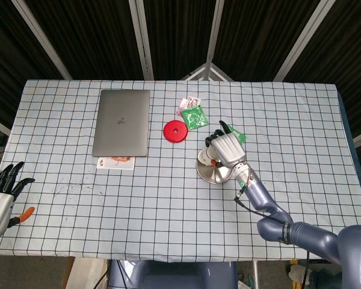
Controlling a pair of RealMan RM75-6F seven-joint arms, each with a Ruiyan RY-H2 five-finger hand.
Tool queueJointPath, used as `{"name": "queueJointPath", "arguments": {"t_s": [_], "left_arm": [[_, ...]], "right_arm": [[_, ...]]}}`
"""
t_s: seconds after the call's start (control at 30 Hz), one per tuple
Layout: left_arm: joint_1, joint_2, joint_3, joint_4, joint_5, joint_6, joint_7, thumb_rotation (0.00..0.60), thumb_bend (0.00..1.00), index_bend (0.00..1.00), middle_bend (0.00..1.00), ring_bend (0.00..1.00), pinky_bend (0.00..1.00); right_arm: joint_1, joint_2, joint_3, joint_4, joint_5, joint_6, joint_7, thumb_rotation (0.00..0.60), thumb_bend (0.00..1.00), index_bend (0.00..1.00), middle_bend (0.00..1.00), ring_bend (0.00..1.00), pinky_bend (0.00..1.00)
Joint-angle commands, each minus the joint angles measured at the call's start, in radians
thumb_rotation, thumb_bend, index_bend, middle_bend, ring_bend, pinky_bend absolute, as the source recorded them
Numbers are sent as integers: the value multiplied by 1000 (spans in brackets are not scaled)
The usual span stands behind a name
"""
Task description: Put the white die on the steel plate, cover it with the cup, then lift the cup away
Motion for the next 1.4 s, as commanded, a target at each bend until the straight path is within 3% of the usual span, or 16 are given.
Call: {"name": "queueJointPath", "arguments": {"t_s": [0.03,0.5,1.0,1.4], "left_arm": [[0,0,0,-1,-1,-2,2,600,275,275,0,0,128],[-4,-5,2,-7,-6,-13,24,600,275,275,0,0,128],[-3,-7,6,-16,0,-13,32,600,275,275,0,0,128],[-3,-3,6,-14,1,-10,22,600,275,276,0,0,128]], "right_arm": [[-2,2,-3,1,4,-4,-3,600,345,484,504,268,0],[-29,44,-32,-20,-16,-8,6,600,344,497,504,268,0],[-53,134,-90,-198,-77,-6,-46,600,345,509,504,268,0],[-23,88,-57,-210,-60,-21,-42,600,344,509,504,268,0]]}}
